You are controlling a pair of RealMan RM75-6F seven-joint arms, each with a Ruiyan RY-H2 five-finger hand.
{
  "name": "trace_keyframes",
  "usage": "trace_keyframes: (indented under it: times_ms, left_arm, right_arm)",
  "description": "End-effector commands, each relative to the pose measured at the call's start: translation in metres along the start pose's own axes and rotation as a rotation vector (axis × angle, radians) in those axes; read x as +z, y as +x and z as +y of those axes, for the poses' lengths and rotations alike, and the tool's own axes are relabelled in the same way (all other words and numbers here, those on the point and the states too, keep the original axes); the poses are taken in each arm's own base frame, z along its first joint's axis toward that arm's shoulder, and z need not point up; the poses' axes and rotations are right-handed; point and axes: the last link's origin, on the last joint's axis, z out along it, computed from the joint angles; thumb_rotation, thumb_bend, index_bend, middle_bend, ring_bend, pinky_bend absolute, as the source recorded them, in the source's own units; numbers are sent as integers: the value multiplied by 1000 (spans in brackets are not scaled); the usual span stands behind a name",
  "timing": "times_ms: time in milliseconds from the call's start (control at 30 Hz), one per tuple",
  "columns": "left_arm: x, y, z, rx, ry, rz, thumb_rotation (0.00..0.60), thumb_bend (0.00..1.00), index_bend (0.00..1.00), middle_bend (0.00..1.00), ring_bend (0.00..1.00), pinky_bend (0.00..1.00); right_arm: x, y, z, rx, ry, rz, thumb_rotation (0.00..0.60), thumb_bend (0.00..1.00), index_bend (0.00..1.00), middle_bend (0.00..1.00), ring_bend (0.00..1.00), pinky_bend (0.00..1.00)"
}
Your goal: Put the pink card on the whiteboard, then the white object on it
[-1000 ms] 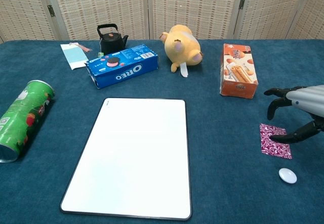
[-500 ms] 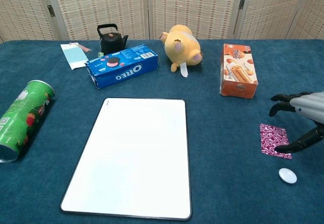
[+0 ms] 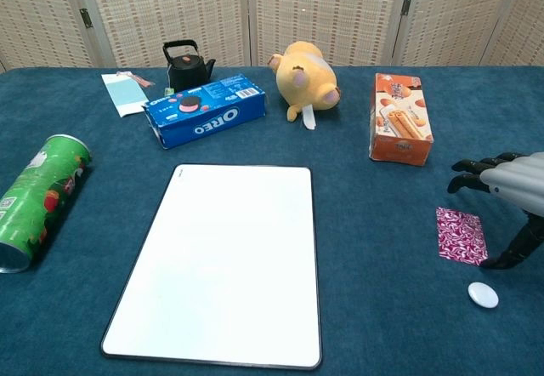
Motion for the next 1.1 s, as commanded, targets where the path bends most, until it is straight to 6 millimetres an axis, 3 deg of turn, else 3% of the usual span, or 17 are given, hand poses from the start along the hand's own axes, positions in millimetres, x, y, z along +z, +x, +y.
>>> trace_keyframes:
  times_ms: [33, 267, 900, 1100]
  left_arm:
    - [0, -1, 1, 0, -2, -2, 600, 296, 278, 169, 181, 0]
    - [1, 0, 0, 2, 0, 0, 600, 297, 279, 169, 181, 0]
    - [1, -2, -2, 4, 4, -6, 600, 296, 278, 169, 181, 0]
    - [1, -2, -3, 2, 6, -7, 600, 296, 278, 169, 181, 0]
  right_arm:
    - [1, 0, -3, 6, 1, 2, 418, 151, 133, 0, 0, 0]
    - [3, 4, -12, 76, 4, -14, 417, 151, 133, 0, 0, 0]
    - [7, 6, -6, 151, -30, -105, 417, 152, 135, 0, 0, 0]
    - [7, 6, -7, 154, -32, -103, 419, 153, 182, 0, 0, 0]
